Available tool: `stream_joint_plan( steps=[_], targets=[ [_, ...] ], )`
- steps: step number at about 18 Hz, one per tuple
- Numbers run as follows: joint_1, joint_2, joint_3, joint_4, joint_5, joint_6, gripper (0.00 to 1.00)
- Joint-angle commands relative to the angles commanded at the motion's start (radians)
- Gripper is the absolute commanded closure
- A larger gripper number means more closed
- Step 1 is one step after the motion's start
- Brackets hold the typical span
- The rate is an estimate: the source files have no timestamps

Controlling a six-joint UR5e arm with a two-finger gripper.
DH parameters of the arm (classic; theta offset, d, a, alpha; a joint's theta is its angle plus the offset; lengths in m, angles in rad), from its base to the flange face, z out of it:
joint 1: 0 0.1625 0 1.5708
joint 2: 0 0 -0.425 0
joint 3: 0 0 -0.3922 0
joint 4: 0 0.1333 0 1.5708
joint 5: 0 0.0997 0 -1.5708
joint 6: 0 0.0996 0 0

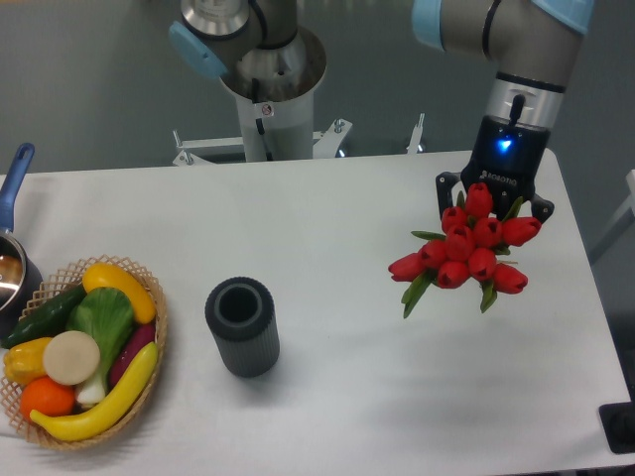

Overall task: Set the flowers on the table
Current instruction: 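Hold the red tulip bunch in the gripper and begin moving it, then lower the red tulips onto the table beside the black vase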

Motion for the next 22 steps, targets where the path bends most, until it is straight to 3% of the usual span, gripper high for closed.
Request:
stream_joint_plan(
  steps=[6, 9, 12, 16, 18, 22],
  targets=[
    [-0.006, 0.012, -0.011, -0.005, 0.087, -0.003, 0.56],
    [-0.008, 0.021, -0.002, -0.046, 0.136, -0.003, 0.56],
    [-0.049, 0.026, 0.020, -0.078, 0.259, -0.002, 0.56],
    [-0.129, 0.014, 0.069, -0.176, 0.446, -0.002, 0.56],
    [-0.161, 0.011, 0.061, -0.183, 0.521, -0.002, 0.56],
    [-0.250, -0.049, 0.055, -0.215, 0.750, 0.005, 0.56]
  ],
)
